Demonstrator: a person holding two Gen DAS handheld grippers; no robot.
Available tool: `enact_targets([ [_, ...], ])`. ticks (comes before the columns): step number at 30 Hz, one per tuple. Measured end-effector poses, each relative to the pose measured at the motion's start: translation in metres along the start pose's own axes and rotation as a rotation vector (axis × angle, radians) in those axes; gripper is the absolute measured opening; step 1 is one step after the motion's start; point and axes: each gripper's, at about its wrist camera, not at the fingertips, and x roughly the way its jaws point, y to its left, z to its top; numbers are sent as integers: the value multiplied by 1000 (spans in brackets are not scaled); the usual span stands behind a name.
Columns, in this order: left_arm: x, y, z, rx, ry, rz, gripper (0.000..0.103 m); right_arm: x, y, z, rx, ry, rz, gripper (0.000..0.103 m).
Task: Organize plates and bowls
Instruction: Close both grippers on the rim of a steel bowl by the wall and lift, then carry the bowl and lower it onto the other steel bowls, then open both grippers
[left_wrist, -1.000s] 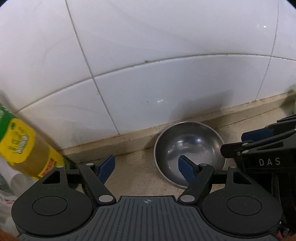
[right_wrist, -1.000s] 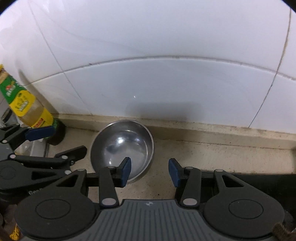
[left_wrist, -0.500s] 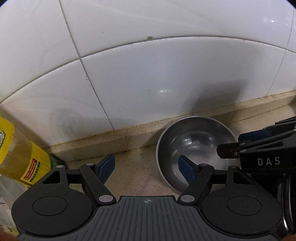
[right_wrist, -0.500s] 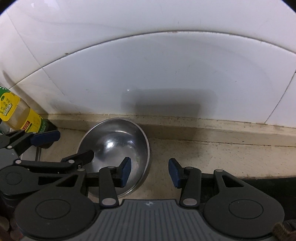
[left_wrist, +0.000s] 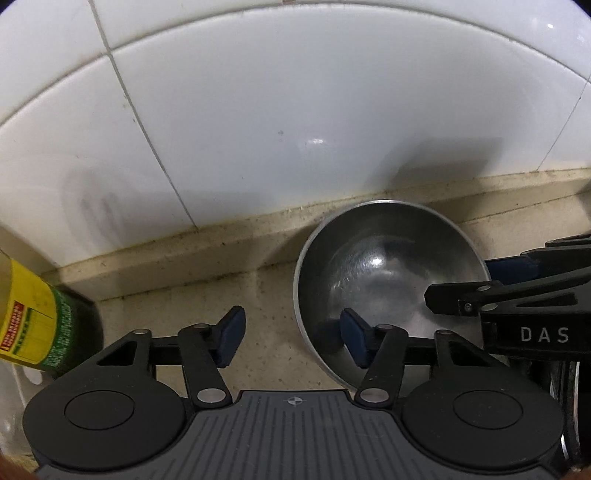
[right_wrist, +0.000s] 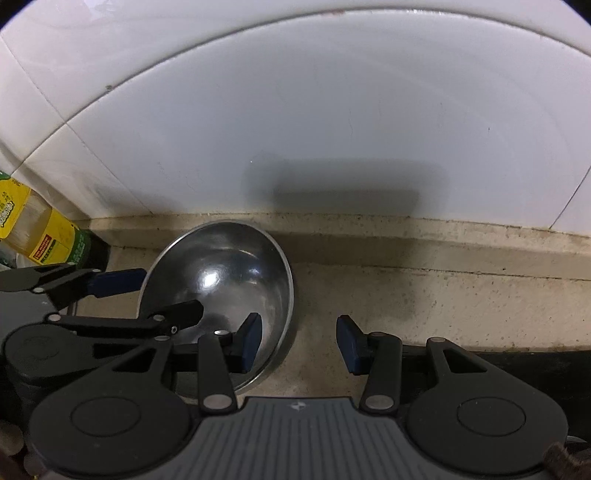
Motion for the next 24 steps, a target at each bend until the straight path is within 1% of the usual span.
enact_targets([
  [2,0,0,0,2,-2,-12,60,2,-2,-1,1,7,2,41],
  [4,-1,-1,0,8,-5,-23,54,4,-4,-1,5,18,17,38],
  [6,-2,-2,-1,14,-7,-38,45,6,-3,-1,11,26,36,32],
  [7,-3,-3,-2,17,-5,-46,41,6,-1,-1,5,28,39,31],
  [8,-4,-3,-2,19,-5,-51,40,6,1,-2,-3,30,40,29],
  [10,-5,-4,-4,25,-3,-49,40,7,2,-3,-1,39,59,24],
  [12,-8,-5,-6,32,-5,-46,40,7,2,-4,18,48,82,23],
  [17,-17,-7,-4,30,-21,-46,41,6,2,-7,18,58,85,22],
  [19,-16,-12,-2,29,-33,-43,40,3,3,-7,20,54,88,21],
  [24,-33,-11,-1,23,-63,-44,41,-9,7,-4,20,32,96,21],
])
